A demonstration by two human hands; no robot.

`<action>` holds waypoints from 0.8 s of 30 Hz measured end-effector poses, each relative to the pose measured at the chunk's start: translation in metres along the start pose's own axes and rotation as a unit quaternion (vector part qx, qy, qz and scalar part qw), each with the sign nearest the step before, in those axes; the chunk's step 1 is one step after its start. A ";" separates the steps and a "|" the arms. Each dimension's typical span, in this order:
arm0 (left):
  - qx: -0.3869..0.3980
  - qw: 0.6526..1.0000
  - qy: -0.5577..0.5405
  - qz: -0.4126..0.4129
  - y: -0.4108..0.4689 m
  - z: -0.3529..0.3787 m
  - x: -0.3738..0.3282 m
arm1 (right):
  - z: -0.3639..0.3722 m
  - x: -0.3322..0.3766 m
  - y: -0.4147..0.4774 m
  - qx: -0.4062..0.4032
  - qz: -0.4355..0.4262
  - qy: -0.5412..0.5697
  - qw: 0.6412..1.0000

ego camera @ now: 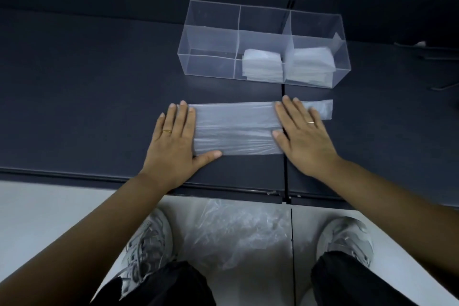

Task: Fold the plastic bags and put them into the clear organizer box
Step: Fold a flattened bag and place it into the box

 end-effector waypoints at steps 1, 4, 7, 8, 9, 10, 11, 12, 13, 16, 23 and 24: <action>0.003 1.000 -0.006 -0.009 -0.001 0.001 0.008 | -0.003 -0.008 -0.001 0.001 0.012 0.004 1.000; 0.004 0.999 -0.042 -0.023 -0.006 -0.003 0.021 | -0.014 -0.015 -0.007 -0.024 0.027 0.053 0.998; -0.049 0.996 -0.066 0.030 -0.010 -0.022 -0.001 | -0.037 -0.003 -0.024 -0.088 -0.024 0.156 0.984; -0.063 0.993 -0.079 0.067 -0.012 -0.027 -0.016 | -0.042 0.003 -0.030 -0.093 -0.051 0.174 0.979; -0.070 0.988 -0.095 0.105 -0.015 -0.029 -0.031 | -0.043 0.007 -0.035 -0.089 -0.071 0.180 0.977; -0.069 0.982 -0.109 0.139 -0.017 -0.030 -0.046 | -0.042 0.009 -0.038 -0.082 -0.081 0.180 0.977; -0.063 0.977 -0.117 0.165 -0.019 -0.029 -0.058 | -0.039 0.011 -0.039 -0.075 -0.079 0.185 0.977; -0.054 0.975 -0.119 0.182 -0.019 -0.027 -0.068 | -0.039 0.011 -0.039 -0.074 -0.073 0.196 0.975; -0.044 0.974 -0.115 0.191 -0.019 -0.023 -0.074 | -0.039 0.012 -0.038 -0.079 -0.068 0.207 0.973; -0.050 0.974 -0.120 0.183 -0.016 -0.020 -0.077 | -0.037 0.020 -0.031 -0.078 -0.074 0.202 0.974; -0.189 0.963 -0.140 0.134 -0.012 -0.046 -0.070 | -0.034 0.010 -0.023 0.045 -0.004 0.347 0.937; -0.211 0.959 -0.136 0.132 -0.011 -0.049 -0.069 | -0.036 0.009 -0.023 0.052 0.002 0.360 0.931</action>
Point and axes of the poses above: each hand's wrist, its own y-axis towards the middle knuckle, its own z-axis out of the palm, x = y × z, the point moved 9 cm from there along y, towards the middle knuckle, and after that the axes turned 11 degrees about y, right-handed, at the moved point
